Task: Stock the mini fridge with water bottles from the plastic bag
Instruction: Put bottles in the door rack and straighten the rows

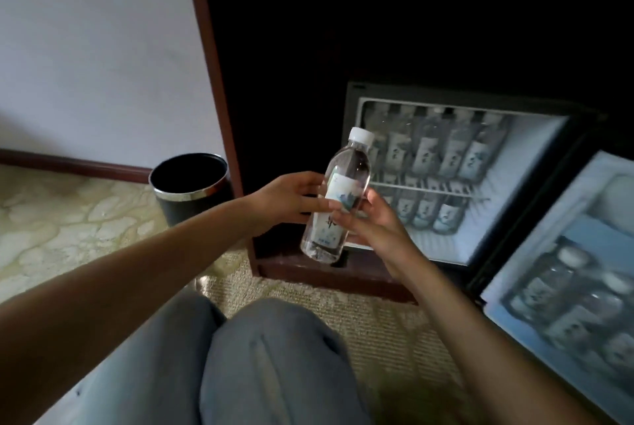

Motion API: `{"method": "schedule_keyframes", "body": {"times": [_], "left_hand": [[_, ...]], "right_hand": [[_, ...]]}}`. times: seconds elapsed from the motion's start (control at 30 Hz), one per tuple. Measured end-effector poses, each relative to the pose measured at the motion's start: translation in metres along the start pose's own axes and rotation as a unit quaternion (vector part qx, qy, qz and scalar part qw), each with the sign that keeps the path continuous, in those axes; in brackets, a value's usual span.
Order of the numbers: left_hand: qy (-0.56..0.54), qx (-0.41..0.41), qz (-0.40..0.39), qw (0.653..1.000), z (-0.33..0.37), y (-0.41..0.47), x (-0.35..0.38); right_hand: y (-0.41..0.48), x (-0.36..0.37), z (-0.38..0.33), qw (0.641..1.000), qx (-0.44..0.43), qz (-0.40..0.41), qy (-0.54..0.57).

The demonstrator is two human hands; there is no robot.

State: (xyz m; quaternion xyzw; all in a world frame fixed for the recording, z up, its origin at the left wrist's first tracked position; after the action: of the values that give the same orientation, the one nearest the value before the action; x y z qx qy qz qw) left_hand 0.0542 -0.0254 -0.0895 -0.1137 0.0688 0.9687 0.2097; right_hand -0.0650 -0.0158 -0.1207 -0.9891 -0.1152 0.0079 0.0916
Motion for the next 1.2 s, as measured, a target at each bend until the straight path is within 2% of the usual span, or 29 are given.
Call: {"method": "schedule_keyframes", "body": {"times": [0.23,0.43,0.9,1.0,1.2], "left_hand": [[0.005,0.046,-0.059,0.997,0.053,0.015,0.105],[-0.001,0.062,-0.117,0.991,0.047,0.041,0.193],[-0.072,0.011,-0.170,0.983,0.001,0.068,0.308],[-0.109,-0.017,-0.198,0.974,-0.005,0.068,0.338],[-0.097,-0.026,-0.252,0.963,-0.002,0.064,0.396]], "right_hand": [[-0.080,-0.095,-0.019,0.996,-0.033,0.087,-0.005],[-0.120,-0.169,0.009,0.987,-0.013,0.157,-0.008],[-0.157,-0.259,0.078,0.969,0.033,0.241,0.026],[-0.172,-0.281,0.096,0.962,0.045,0.263,0.047],[-0.207,-0.326,0.122,0.947,0.055,0.315,0.025]]}}
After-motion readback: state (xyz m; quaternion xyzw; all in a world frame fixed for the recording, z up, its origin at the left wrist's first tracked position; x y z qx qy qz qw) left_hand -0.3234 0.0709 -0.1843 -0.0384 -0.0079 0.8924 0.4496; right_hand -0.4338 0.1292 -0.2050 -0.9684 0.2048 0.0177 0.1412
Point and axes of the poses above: each hand's wrist, its own y-axis towards the middle knuckle, its own x-axis out of the palm, z = x × y, the point moved 10 cm from there along y, towards the middle knuckle, and after that the axes turned 13 degrees about x, right-handed, at the moved point
